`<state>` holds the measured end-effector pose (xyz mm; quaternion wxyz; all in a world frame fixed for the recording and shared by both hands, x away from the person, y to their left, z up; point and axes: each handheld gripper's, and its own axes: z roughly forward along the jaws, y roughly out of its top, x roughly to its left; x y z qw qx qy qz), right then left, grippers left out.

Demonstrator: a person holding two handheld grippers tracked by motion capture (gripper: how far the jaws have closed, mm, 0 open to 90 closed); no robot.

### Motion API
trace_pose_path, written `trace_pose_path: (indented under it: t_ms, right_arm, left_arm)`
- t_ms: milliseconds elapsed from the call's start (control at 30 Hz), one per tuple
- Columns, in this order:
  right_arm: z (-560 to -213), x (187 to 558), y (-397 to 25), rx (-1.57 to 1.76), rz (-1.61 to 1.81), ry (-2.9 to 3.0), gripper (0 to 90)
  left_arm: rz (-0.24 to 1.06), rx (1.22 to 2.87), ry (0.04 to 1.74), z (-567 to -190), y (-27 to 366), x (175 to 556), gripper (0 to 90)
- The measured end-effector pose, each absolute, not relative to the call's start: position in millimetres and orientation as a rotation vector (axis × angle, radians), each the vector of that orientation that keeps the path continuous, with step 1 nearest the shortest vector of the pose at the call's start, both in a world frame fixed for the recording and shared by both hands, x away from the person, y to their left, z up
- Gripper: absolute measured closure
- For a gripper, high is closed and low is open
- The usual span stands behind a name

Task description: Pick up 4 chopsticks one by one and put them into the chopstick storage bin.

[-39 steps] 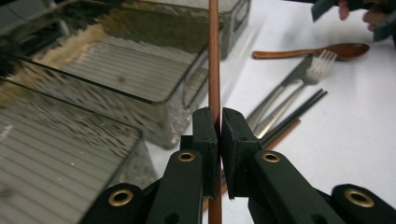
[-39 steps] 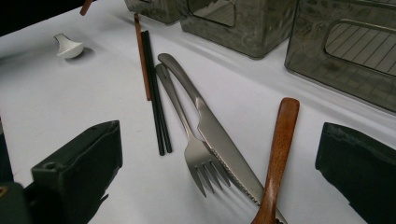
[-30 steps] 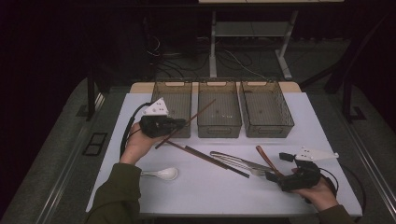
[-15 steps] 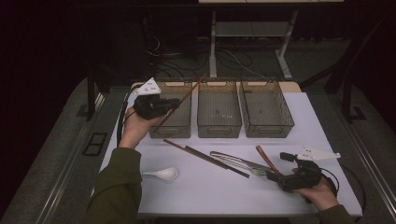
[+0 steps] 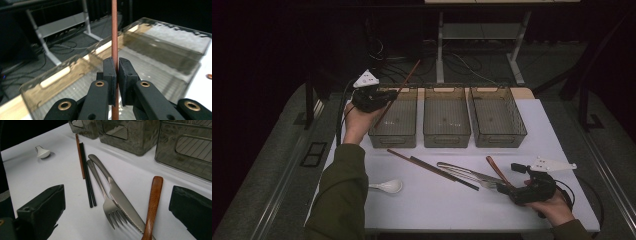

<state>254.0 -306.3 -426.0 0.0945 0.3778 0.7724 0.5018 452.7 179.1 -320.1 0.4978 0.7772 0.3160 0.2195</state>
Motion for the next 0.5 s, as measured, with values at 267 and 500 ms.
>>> trace_pose_path:
  t_ms: [267,500]
  right_arm:
    - [-427,252,-309,1.127,1.489,2.288,0.7]
    - [-427,253,-307,1.117,1.483,2.303,0.7]
  left_arm:
    - [0.541,1.879,0.874,-337,187,460,84.0]
    - [0.529,1.959,0.932,-356,180,467,83.9]
